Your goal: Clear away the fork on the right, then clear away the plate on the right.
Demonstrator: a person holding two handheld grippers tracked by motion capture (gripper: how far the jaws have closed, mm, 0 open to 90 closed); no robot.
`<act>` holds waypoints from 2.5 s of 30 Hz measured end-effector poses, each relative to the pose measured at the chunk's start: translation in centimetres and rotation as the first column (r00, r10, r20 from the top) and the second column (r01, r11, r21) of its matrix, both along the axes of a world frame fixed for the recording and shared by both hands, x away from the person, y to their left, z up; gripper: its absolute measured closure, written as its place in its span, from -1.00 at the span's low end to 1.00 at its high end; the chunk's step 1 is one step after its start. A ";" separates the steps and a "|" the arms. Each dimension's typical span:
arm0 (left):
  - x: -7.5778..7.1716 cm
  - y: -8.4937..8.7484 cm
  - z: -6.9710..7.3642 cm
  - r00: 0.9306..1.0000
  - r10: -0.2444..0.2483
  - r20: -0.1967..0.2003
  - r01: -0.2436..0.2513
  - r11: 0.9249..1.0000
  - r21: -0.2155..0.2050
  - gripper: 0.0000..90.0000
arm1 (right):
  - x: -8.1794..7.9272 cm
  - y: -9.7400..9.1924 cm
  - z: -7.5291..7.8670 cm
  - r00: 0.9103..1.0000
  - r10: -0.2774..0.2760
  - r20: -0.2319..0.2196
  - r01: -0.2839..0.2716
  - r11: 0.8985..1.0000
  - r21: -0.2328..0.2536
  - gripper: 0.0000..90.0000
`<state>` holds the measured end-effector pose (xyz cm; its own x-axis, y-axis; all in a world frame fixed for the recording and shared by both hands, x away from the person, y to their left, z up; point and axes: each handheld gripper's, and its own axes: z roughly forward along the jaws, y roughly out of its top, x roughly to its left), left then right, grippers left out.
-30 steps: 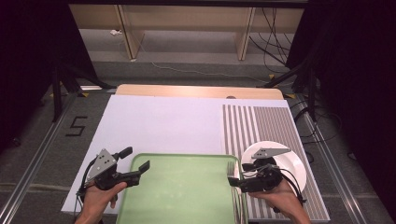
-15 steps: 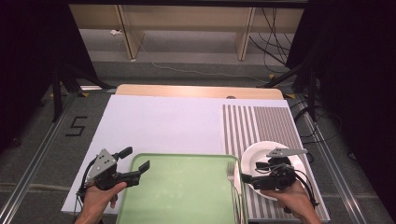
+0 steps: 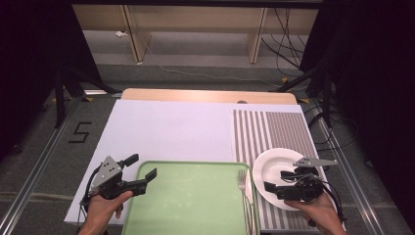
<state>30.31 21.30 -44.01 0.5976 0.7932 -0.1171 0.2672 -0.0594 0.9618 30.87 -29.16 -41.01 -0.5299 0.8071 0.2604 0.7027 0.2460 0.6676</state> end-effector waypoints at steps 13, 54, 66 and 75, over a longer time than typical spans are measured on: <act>0.1 0.1 0.0 1.000 0.002 0.000 -0.002 1.000 0.002 -0.63 | -0.5 -2.7 -0.2 0.997 -0.083 0.000 0.083 0.996 0.023 -0.64; 0.0 0.3 -0.1 1.000 0.019 -0.010 -0.019 1.000 -0.002 -0.63 | -0.5 -8.4 -1.7 0.956 -0.290 -0.040 0.292 0.955 0.051 -0.64; -0.1 0.3 -0.1 1.000 0.014 -0.006 -0.014 1.000 0.003 -0.63 | -0.3 -9.2 -2.3 0.945 -0.323 -0.046 0.326 0.944 0.052 -0.64; -0.2 0.2 0.0 1.000 0.008 0.000 -0.008 1.000 0.001 -0.63 | -0.5 -10.5 -2.6 0.928 -0.364 -0.082 0.368 0.929 0.036 -0.64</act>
<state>30.10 21.45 -44.06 0.5912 0.7981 -0.1163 0.2681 -0.0584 0.9616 30.38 -39.63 -43.61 -0.1780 0.9263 0.3320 0.7844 -0.0702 0.6163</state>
